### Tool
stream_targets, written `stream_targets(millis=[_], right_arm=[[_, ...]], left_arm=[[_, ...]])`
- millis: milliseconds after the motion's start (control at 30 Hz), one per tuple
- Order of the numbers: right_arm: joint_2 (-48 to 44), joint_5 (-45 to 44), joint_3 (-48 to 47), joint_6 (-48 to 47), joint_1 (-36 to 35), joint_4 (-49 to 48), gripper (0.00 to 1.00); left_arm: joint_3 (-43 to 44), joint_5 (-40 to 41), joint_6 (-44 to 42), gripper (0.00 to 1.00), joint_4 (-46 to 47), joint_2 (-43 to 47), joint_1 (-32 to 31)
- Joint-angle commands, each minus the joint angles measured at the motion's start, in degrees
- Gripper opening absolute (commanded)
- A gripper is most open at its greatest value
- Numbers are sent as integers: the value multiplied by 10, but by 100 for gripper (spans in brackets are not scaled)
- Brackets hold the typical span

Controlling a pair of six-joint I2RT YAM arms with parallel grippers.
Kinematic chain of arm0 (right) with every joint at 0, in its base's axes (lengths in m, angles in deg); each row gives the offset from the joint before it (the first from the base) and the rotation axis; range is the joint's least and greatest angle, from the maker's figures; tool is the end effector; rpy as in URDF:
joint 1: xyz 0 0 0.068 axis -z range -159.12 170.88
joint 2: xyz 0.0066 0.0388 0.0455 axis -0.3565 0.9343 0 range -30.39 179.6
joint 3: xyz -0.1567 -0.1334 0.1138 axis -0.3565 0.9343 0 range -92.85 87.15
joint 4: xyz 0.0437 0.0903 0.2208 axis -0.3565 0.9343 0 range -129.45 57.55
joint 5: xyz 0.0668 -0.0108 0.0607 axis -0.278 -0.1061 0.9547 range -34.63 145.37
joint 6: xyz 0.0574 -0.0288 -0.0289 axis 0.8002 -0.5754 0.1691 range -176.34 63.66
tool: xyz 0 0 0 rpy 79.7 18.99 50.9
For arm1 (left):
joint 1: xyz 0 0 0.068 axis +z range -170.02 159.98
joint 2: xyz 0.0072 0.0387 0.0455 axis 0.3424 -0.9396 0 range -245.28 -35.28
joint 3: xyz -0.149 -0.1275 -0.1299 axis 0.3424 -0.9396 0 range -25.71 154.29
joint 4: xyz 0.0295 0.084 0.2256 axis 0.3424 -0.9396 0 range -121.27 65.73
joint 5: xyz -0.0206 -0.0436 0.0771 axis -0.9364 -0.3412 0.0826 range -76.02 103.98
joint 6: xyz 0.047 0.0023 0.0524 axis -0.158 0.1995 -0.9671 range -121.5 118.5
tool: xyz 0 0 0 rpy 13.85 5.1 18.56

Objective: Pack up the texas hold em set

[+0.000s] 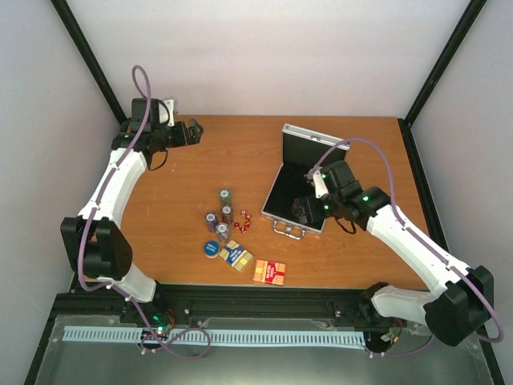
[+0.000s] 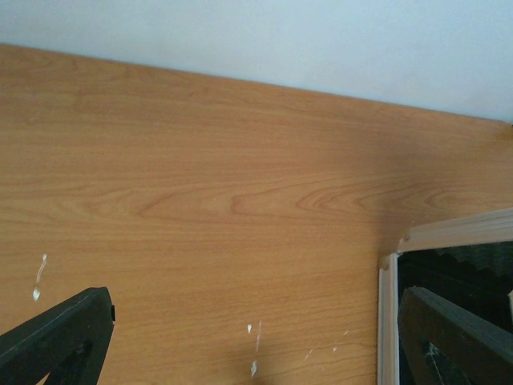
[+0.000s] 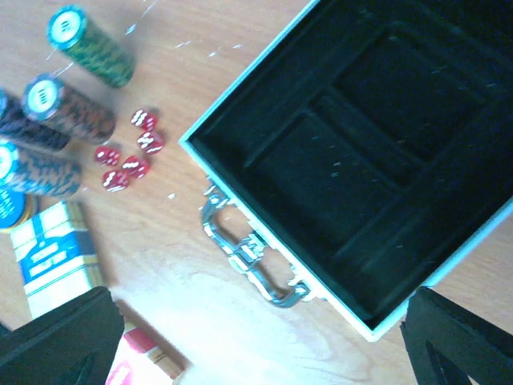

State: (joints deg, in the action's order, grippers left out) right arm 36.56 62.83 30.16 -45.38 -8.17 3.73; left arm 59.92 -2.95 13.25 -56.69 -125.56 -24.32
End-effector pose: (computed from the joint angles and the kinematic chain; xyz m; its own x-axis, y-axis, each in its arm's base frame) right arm 0.2082 0.1243 0.2358 -0.7911 -0.2239 -0.5692 -0.4066 0.8877 0.2160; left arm 0.3508 -0.0432 0.3023 -0.6585 -0.1948 -0.7269 0.1403 0.9172 -0.3729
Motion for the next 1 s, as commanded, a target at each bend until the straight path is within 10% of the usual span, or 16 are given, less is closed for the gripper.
stream_targets(millis=[0, 500, 967], right_arm=[[23, 13, -2, 0, -49, 16, 94], [113, -15, -27, 30, -319, 105, 100], [231, 9, -65, -108, -337, 116, 100]], left_arm=[[-32, 31, -2, 100, -24, 25, -1], [-81, 72, 12, 100, -63, 41, -5], [-118, 70, 58, 100, 13, 39, -4]])
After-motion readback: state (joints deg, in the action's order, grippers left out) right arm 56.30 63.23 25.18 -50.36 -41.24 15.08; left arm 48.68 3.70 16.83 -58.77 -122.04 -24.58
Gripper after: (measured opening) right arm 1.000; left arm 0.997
